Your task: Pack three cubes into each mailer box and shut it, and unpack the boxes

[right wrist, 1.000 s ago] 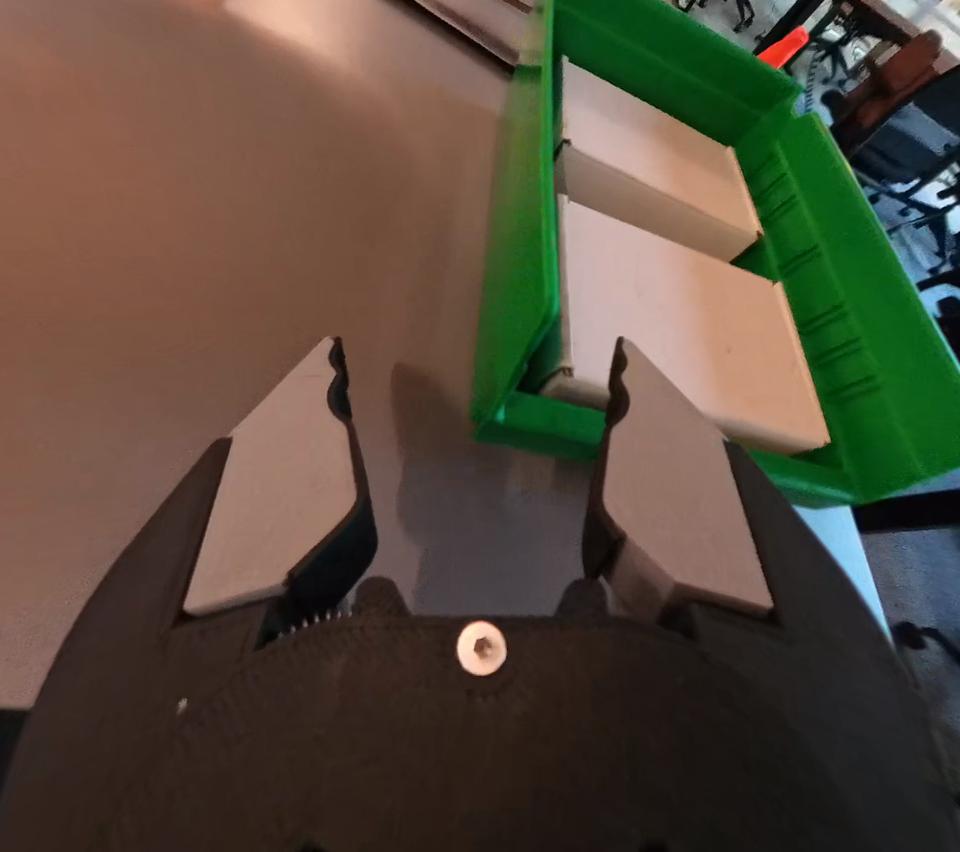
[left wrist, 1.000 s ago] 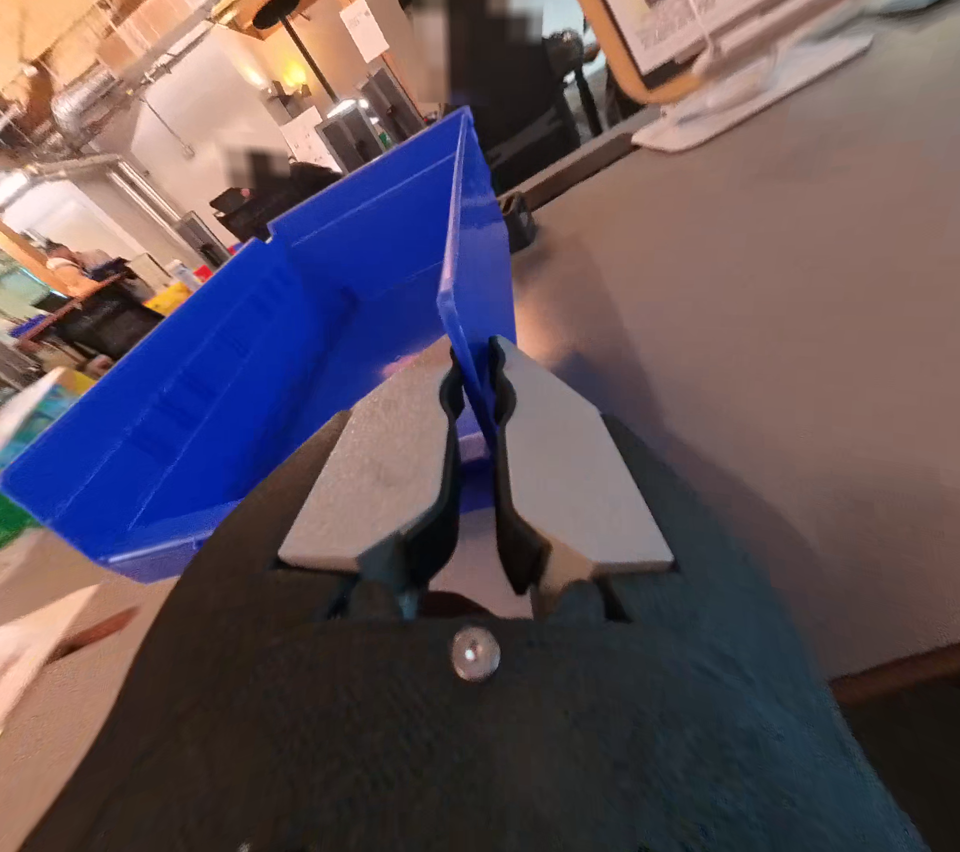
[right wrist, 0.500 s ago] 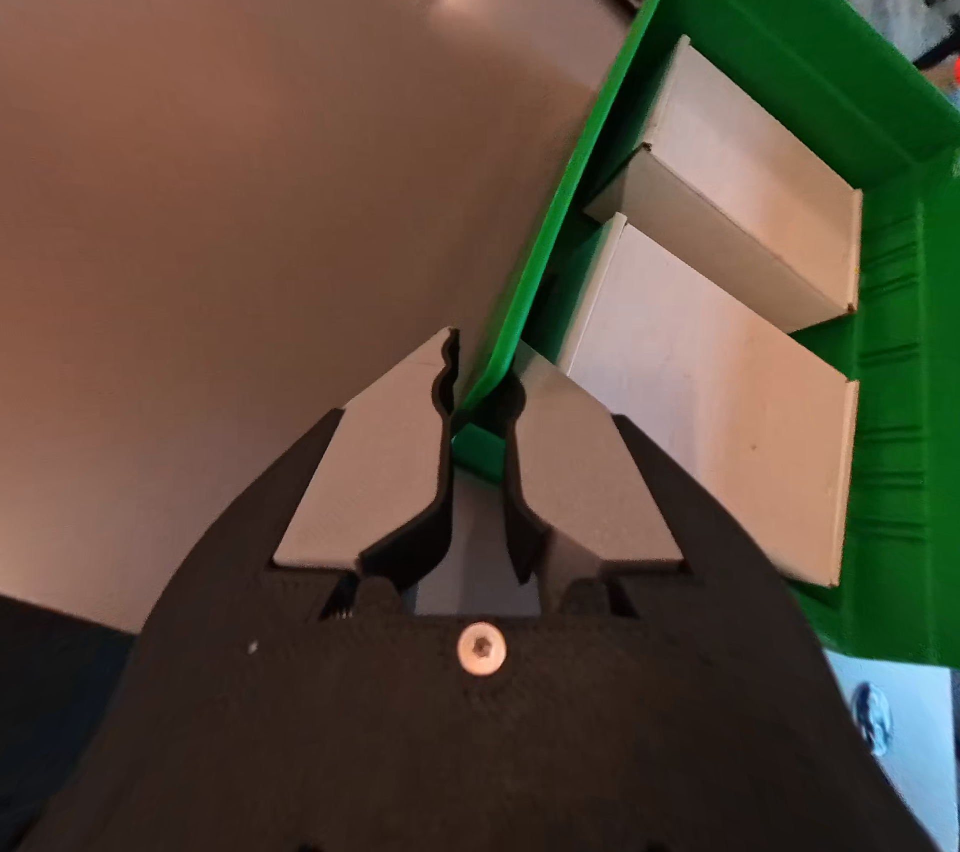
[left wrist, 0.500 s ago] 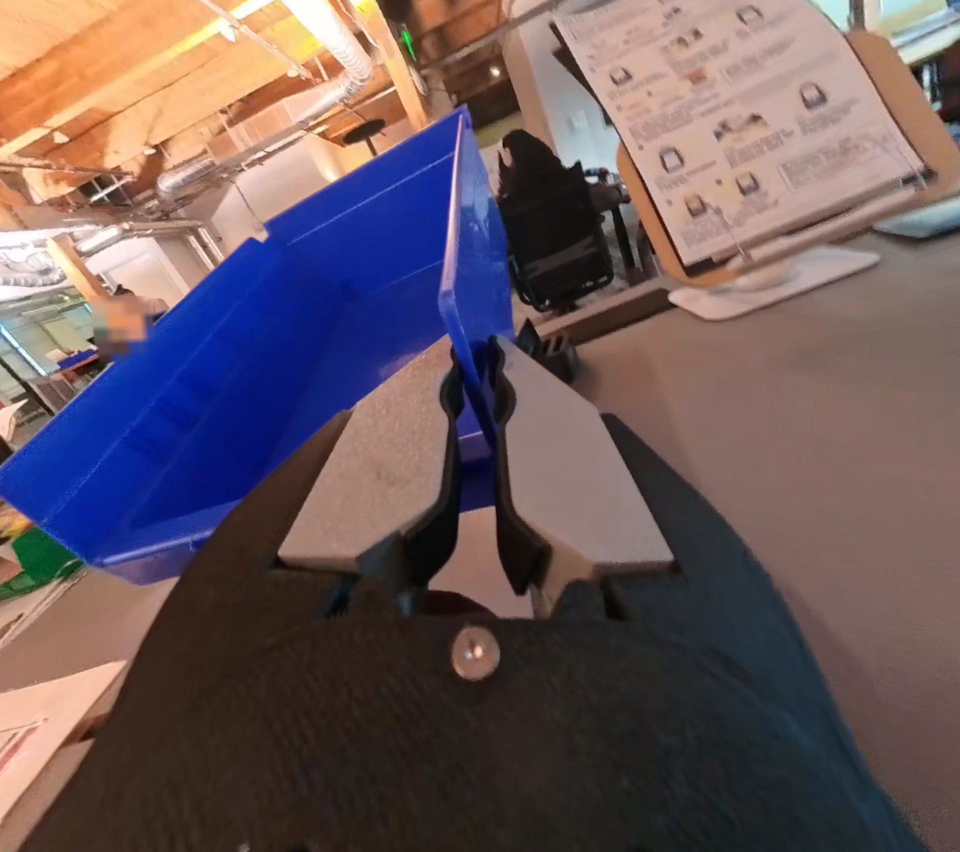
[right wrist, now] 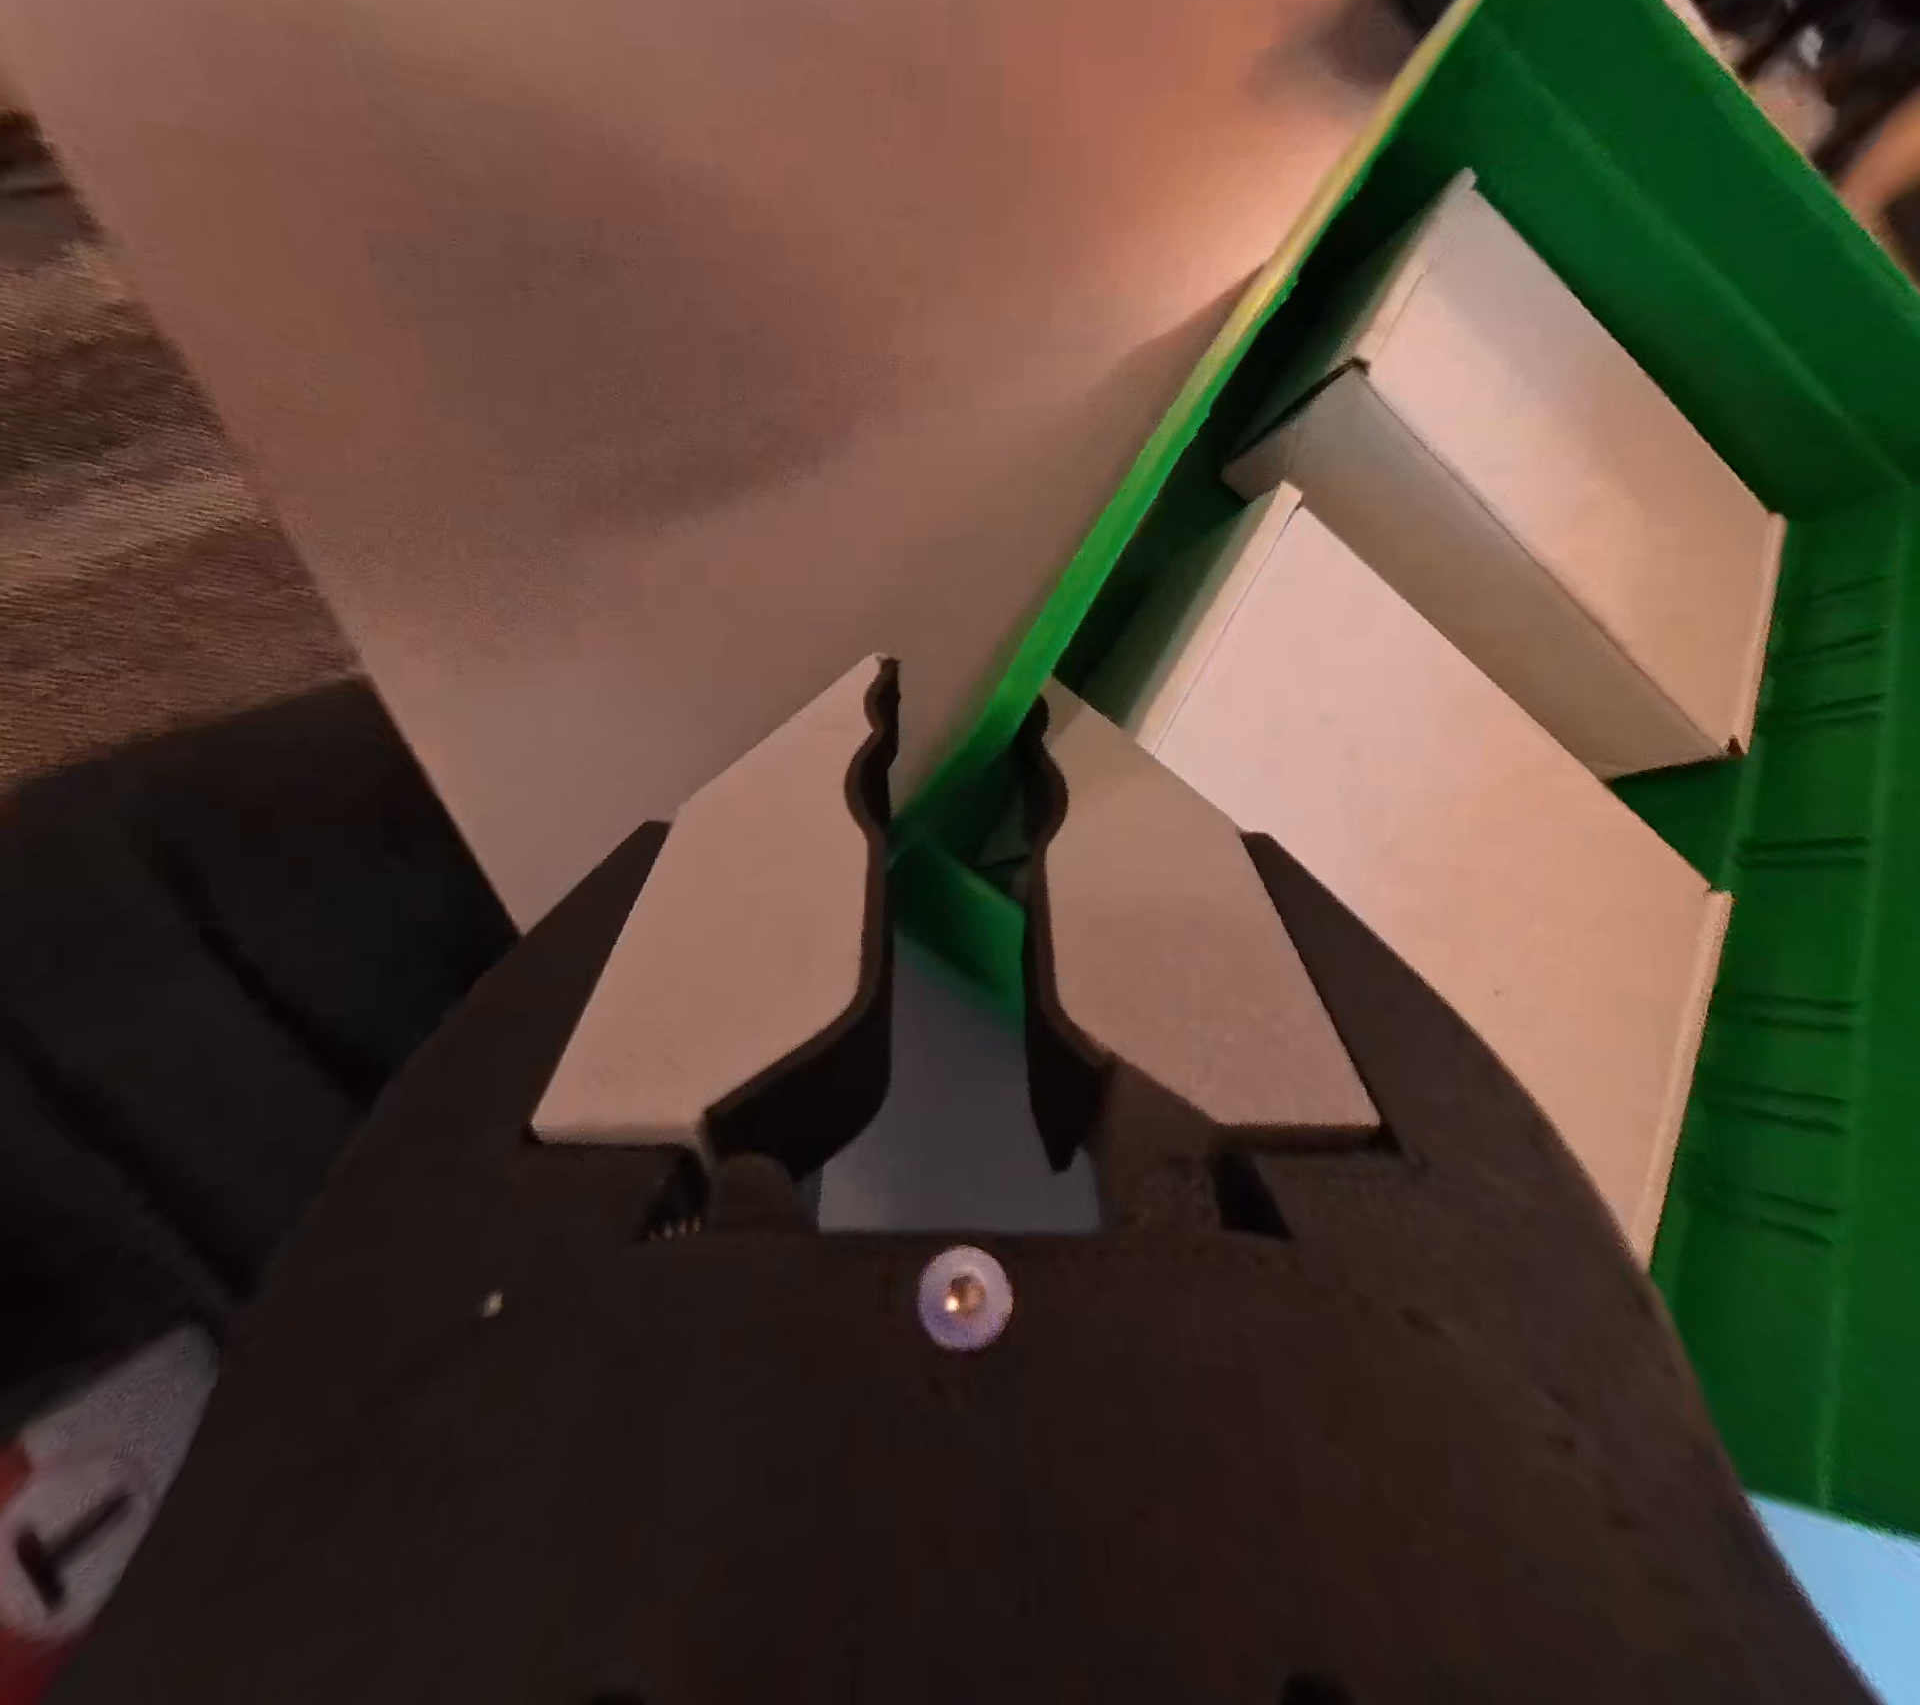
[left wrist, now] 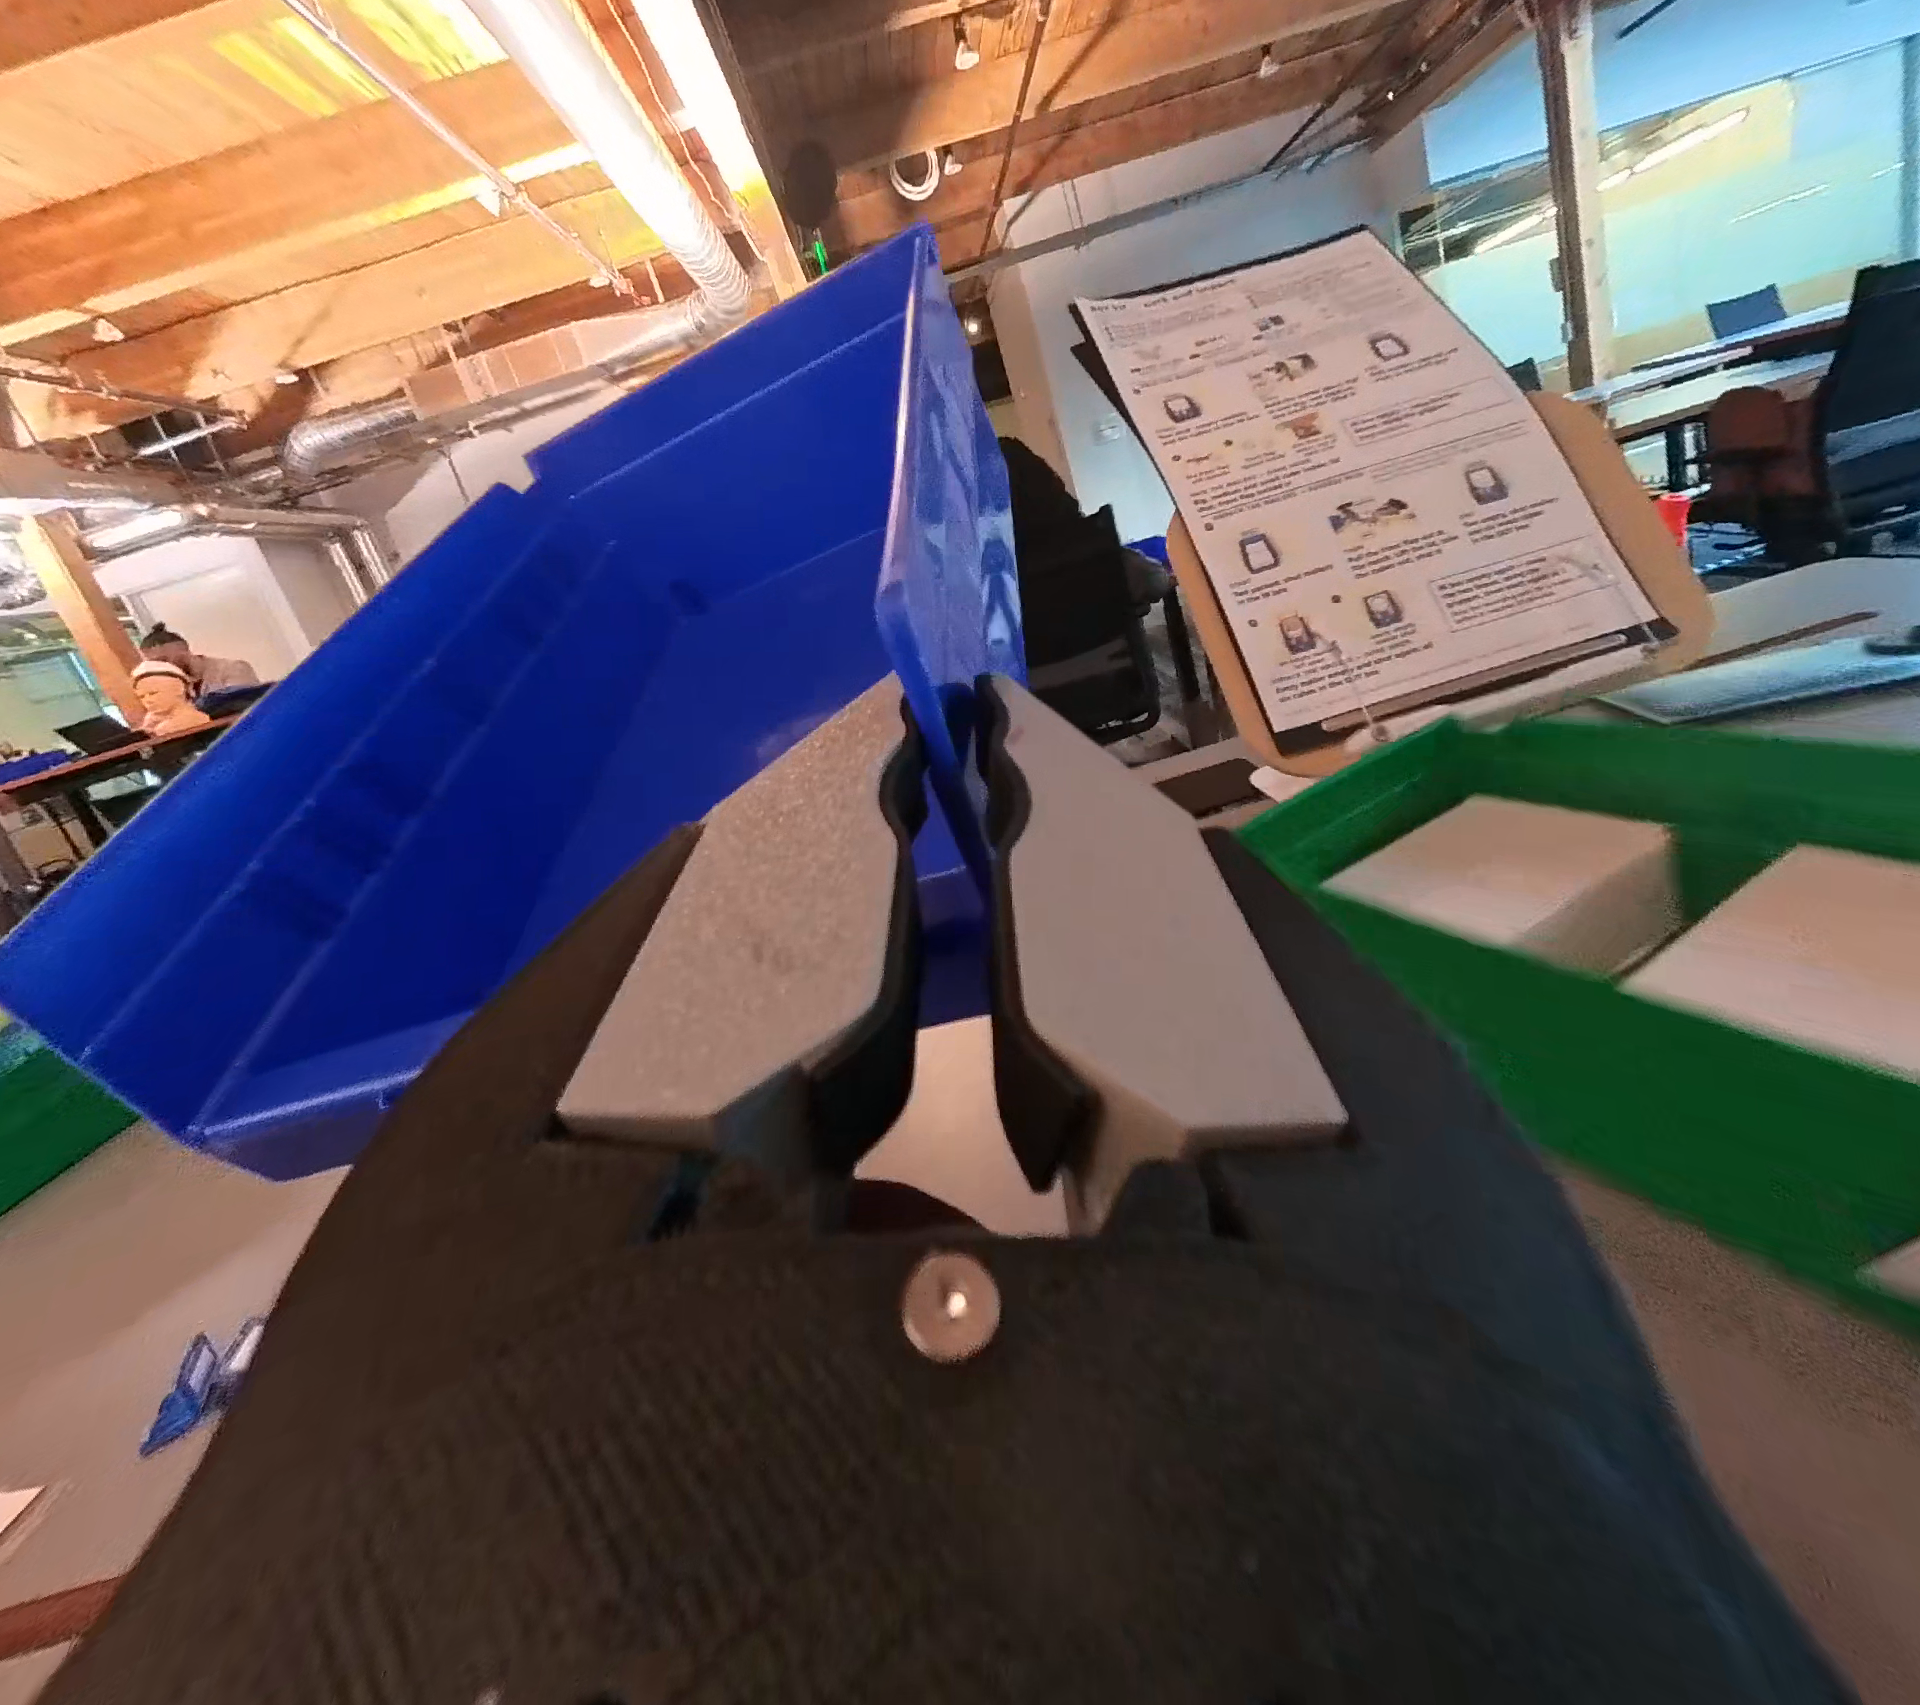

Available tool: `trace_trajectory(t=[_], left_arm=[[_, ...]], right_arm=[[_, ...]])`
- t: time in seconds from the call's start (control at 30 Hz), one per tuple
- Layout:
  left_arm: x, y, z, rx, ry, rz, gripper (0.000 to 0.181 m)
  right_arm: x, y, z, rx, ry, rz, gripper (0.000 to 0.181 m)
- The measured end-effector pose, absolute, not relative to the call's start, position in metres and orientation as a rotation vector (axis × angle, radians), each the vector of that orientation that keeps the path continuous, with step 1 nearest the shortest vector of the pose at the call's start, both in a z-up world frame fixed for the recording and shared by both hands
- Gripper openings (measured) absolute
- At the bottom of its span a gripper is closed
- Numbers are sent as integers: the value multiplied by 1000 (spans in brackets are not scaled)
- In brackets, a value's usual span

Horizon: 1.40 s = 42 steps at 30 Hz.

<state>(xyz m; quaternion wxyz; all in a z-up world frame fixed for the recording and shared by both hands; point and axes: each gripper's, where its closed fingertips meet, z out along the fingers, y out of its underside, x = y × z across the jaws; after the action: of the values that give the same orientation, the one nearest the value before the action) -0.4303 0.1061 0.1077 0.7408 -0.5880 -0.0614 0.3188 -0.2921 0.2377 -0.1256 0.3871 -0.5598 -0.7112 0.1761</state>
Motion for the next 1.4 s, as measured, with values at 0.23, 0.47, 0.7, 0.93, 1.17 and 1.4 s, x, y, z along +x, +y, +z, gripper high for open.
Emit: trace_trajectory(t=[0.23, 0.47, 0.7, 0.93, 1.17, 1.4], left_arm=[[-423, 102, 110, -1288, -95, 774, 4], [-414, 101, 116, -1272, -84, 741, 4], [-313, 175, 101, -1344, 198, 668, 4], [-198, 255, 46, -1438, 458, 456, 5], [-160, 329, -10, -1569, 452, 267, 5], [-142, 385, -71, -1721, 443, 175, 5]], right_arm=[[-380, 130, -75, -1148, -1959, 639, 22], [-322, 194, -16, -1199, -1743, 752, 18], [-228, 304, 17, -1308, -1528, 711, 7], [-140, 380, 34, -1401, -1422, 692, 18], [-109, 416, 32, -1451, -1393, 704, 26], [-129, 416, 9, -1464, -1495, 735, 28]])
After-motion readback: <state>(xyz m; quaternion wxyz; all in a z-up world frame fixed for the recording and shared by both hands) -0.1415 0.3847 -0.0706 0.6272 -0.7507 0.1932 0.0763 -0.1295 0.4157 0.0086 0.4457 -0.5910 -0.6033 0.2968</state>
